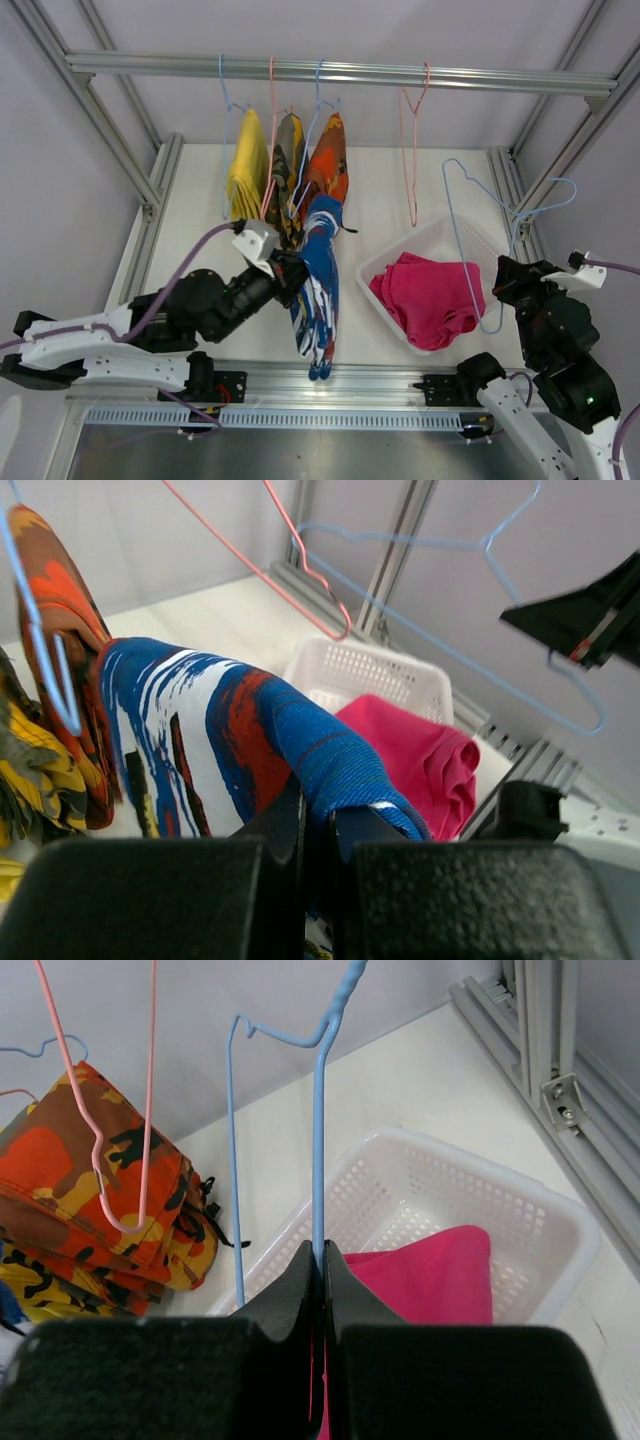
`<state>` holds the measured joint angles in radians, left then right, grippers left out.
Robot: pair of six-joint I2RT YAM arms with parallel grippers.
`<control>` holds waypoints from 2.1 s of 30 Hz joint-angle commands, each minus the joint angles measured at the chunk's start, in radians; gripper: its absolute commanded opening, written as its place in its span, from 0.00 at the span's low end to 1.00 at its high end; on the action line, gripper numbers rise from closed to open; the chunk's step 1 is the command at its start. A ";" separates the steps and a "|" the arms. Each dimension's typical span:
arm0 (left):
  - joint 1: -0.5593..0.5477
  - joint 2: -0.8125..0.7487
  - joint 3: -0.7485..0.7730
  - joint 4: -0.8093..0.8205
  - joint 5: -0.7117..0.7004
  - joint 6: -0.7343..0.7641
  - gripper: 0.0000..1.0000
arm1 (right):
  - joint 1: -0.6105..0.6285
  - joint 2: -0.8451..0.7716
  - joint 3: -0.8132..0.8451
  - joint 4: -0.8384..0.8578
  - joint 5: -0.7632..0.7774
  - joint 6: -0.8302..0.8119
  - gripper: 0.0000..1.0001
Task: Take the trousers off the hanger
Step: Place the trousers in the bin.
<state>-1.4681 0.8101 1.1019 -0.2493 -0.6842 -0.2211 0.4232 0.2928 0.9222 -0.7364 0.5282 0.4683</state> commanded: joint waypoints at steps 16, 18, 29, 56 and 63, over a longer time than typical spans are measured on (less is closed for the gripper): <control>0.000 0.236 0.230 0.286 0.054 0.068 0.01 | 0.026 -0.021 0.027 -0.034 0.070 -0.097 0.00; -0.001 0.253 0.256 0.297 0.058 0.088 0.01 | 0.032 -0.030 0.017 -0.035 0.073 -0.099 0.00; 0.000 0.403 0.322 0.346 0.032 0.144 0.01 | 0.086 -0.063 0.009 -0.050 0.082 -0.103 0.00; 0.066 0.860 0.515 0.426 0.026 0.104 0.01 | 0.219 -0.132 0.110 -0.144 0.136 -0.077 0.00; 0.089 0.972 0.605 0.397 0.064 0.086 0.01 | 0.246 -0.145 0.109 -0.153 0.151 -0.071 0.00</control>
<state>-1.3922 1.7687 1.6146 0.0502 -0.6483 -0.1051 0.6533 0.1665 1.0050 -0.8989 0.6483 0.3904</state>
